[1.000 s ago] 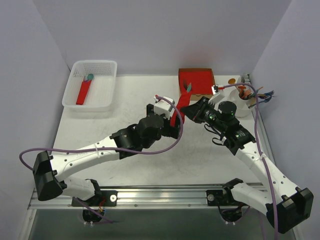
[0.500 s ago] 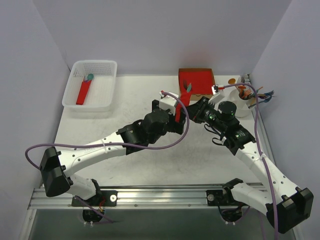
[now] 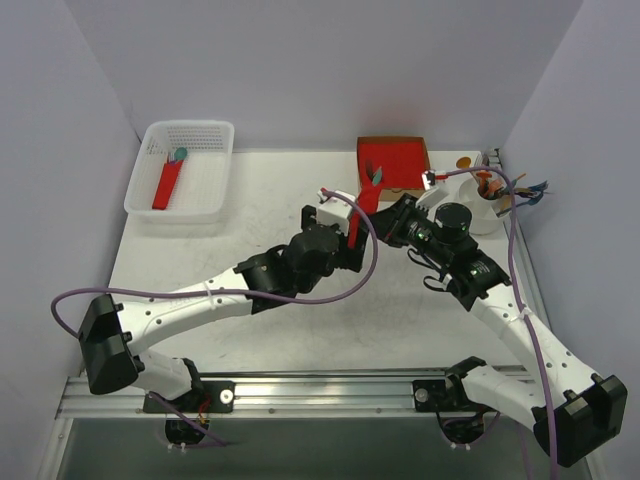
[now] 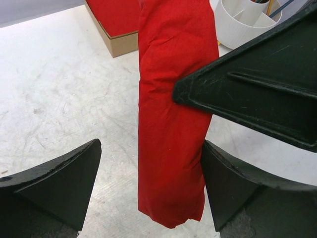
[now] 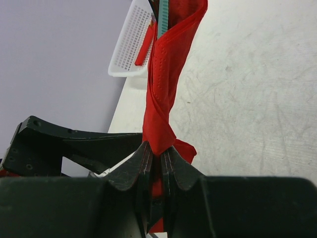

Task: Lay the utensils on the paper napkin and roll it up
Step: Roll the napkin.

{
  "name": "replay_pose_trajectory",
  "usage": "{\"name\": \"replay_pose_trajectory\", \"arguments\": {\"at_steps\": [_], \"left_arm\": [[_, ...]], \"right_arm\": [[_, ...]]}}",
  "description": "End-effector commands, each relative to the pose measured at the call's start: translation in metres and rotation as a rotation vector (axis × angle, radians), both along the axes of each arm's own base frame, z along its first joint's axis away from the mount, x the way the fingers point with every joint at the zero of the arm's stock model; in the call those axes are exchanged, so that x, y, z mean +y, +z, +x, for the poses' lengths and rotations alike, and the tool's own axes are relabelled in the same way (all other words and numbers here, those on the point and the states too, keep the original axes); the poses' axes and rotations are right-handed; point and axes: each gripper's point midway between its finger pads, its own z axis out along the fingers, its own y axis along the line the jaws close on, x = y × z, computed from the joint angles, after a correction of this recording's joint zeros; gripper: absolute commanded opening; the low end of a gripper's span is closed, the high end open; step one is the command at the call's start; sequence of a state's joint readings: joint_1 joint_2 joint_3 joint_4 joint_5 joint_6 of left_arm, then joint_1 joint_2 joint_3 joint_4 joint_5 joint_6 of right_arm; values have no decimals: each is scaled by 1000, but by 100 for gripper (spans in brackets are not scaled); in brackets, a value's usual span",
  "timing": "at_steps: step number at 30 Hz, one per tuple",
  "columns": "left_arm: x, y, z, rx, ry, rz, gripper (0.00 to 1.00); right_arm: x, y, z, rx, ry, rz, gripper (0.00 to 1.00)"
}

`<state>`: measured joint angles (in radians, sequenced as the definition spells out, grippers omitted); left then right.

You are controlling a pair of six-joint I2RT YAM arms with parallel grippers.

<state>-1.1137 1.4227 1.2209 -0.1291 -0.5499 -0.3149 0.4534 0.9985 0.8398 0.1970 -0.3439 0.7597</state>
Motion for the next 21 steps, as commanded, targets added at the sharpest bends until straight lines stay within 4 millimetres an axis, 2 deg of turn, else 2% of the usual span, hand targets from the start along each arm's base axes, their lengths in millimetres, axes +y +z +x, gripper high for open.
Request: {"name": "replay_pose_trajectory", "arguments": {"at_steps": [1,11,17,21], "left_arm": [[12,9,-6,-14,32,-24,89],[18,-10,-29,26,0,-20,88],[9,-6,-52,46,-82,-65,90],[12,8,-60,73,-136,-153,92]], "right_arm": [[0,44,4,-115,-19,66,0],[-2,51,8,-119,-42,79,0],[-1,45,12,-111,-51,70,0],[-1,41,12,-115,-46,56,0]]}}
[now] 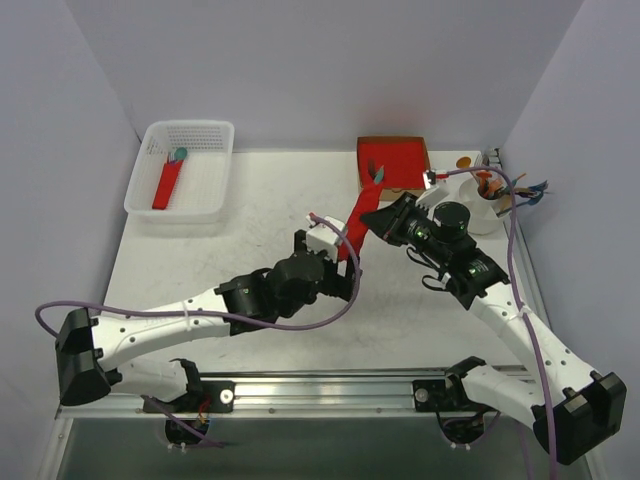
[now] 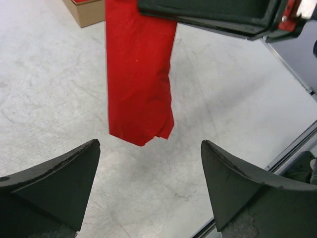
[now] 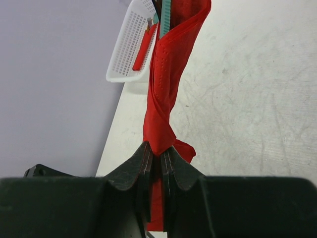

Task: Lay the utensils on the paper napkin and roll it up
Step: Roll the napkin.

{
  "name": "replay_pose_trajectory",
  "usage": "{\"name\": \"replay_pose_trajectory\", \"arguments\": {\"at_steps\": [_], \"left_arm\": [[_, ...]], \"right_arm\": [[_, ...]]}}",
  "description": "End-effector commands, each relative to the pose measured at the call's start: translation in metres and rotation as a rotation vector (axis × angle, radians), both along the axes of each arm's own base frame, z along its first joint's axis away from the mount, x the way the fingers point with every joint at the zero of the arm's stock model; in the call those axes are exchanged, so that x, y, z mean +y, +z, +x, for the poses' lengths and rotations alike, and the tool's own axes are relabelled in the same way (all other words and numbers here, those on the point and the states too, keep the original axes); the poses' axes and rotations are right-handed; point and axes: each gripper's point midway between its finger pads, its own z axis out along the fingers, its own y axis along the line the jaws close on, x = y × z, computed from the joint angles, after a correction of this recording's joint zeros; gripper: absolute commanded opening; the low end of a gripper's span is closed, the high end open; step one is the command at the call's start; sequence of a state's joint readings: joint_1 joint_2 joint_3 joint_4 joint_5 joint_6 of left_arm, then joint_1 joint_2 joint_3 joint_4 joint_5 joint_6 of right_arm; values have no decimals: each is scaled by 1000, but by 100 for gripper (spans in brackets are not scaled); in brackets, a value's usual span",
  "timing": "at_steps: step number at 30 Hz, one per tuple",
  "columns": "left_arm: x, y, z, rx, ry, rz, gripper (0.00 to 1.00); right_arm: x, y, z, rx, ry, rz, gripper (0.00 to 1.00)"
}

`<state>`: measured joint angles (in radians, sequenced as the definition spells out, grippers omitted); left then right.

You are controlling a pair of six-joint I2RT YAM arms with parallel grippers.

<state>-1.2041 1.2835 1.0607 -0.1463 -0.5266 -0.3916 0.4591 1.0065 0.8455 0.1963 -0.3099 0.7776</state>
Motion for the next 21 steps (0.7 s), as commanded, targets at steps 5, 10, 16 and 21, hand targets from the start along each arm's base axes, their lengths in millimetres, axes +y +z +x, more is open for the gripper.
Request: {"name": "replay_pose_trajectory", "arguments": {"at_steps": [5,10,16,21], "left_arm": [[33,48,14,61,-103,-250,95],[52,64,22,93,-204,-384,97],[45,98,7,63,-371,-513,94],[37,122,-6,71,-505,-618,94]], "right_arm": [[4,47,-1,-154,35,56,0],[12,69,-17,-213,125,98,0],[25,91,-42,-249,266,176,0],[31,108,-57,-279,347,242,0]]}}
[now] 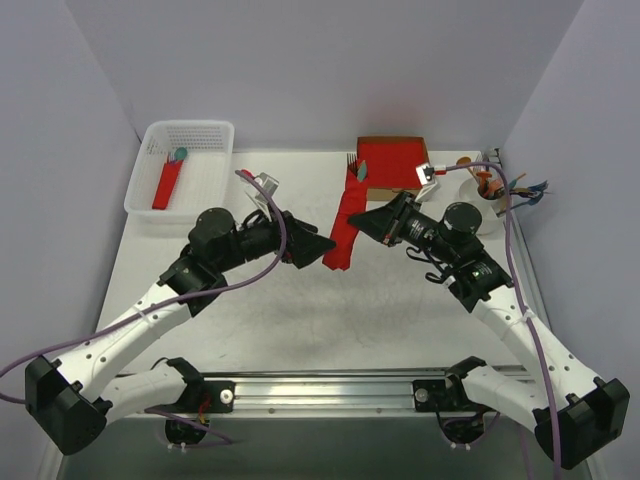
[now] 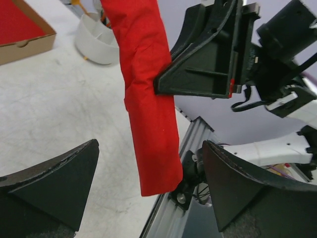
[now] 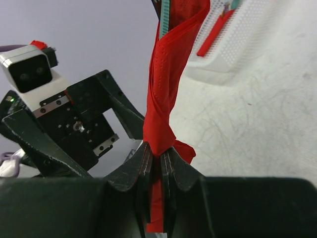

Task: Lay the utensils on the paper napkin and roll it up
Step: Roll the napkin.

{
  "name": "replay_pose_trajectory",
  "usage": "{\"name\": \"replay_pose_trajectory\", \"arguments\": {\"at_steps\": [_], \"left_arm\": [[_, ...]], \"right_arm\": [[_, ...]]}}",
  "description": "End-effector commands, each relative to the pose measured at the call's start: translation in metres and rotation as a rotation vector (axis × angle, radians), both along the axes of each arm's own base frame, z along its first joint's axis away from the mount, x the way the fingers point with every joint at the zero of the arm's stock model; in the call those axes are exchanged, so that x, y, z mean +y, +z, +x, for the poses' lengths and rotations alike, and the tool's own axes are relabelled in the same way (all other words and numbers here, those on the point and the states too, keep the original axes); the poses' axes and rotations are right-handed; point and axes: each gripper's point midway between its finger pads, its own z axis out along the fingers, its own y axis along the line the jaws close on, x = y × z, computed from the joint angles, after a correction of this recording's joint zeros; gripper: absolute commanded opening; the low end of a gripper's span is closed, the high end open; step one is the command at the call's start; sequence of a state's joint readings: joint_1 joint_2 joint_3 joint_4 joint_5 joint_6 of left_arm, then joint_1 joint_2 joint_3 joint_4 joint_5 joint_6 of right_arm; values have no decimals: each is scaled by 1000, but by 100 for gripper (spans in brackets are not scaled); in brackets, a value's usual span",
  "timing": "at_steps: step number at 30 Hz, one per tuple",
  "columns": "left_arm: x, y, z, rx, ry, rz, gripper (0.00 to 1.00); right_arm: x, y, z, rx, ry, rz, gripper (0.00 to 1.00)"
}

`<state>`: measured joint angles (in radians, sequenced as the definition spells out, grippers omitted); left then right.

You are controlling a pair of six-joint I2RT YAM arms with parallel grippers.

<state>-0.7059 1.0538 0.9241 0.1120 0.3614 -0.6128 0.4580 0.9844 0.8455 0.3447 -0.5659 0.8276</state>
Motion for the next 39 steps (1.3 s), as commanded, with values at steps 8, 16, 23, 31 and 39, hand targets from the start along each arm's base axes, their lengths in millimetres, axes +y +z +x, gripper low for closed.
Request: {"name": "replay_pose_trajectory", "arguments": {"at_steps": [8,16,23,31,39], "left_arm": [[-6,55,-21,-17,-240,-232,94],[-17,44,-16,64,-288,-240,94],[-23,62,-22,96,-374,-323,94],[-30,68,-24,125,-465,-390,94],[-31,85,-34,141,-525,-431,94]], "right_arm": [[8,85,-42,-183,196,205,0],[8,91,-47,-185,207,221,0],[12,95,-46,-167,219,260,0],[17,89,-49,-153,232,274,0],[20,79,-50,-135,240,265,0]]}}
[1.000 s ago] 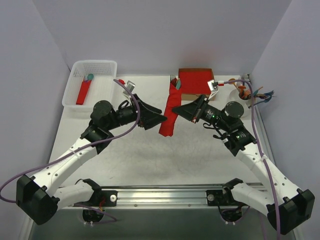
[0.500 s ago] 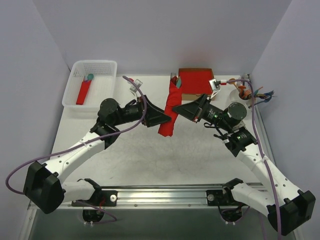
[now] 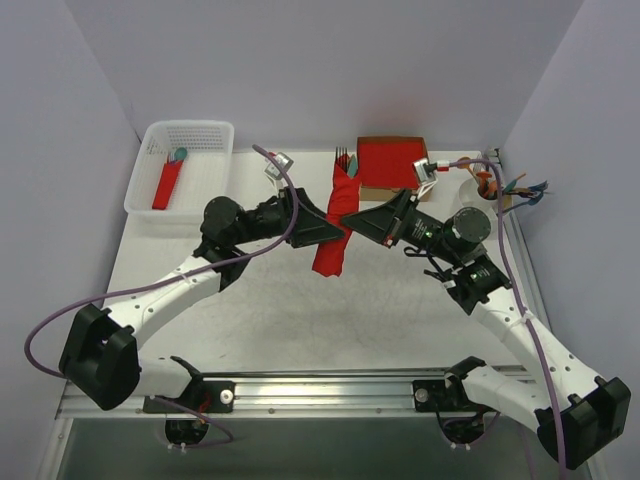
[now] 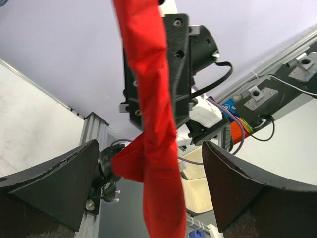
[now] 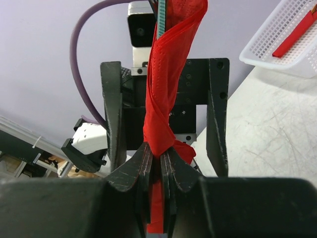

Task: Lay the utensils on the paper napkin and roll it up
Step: Roll the napkin.

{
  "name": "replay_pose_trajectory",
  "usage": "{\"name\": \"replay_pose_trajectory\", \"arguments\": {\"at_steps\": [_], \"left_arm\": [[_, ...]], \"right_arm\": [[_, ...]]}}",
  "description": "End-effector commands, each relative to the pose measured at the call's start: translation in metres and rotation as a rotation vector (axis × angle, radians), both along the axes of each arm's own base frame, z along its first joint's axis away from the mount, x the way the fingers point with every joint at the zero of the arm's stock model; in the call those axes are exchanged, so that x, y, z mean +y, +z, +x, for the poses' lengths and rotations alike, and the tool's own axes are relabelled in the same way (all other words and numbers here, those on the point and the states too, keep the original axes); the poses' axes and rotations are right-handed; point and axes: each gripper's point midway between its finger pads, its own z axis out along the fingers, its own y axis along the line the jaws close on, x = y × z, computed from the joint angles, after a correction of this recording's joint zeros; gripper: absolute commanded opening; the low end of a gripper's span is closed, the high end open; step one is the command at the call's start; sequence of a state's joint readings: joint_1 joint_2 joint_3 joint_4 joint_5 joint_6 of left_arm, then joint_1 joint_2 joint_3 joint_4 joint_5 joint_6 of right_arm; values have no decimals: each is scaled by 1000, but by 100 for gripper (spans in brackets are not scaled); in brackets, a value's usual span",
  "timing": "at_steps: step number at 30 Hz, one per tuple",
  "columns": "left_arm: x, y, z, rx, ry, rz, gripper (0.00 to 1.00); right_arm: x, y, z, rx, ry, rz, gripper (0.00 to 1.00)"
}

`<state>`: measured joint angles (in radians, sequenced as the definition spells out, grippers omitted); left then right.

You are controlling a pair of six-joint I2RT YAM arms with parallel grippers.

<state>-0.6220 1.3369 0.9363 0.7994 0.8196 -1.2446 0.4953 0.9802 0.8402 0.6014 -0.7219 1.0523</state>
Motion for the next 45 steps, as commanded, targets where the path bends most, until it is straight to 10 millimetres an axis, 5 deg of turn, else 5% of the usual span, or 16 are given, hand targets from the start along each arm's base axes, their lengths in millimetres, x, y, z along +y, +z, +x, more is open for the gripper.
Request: {"name": "replay_pose_trajectory", "arguments": {"at_steps": [1,17,25,45], "left_arm": [[3,37,-16,-80,-65,-90,94],[-5,39,-30,-80,-100,-103,99],[-5,30,-28,-79,-90,-87,68],[-7,4,-14,-95,20,72,41]], "right_arm": [[-1,23,-10,-93,20,60,0],[1,17,-9,-95,25,35,0],[0,17,-7,-104,6,16,0],[-1,12,-2,-118,-23,-25,0]]}}
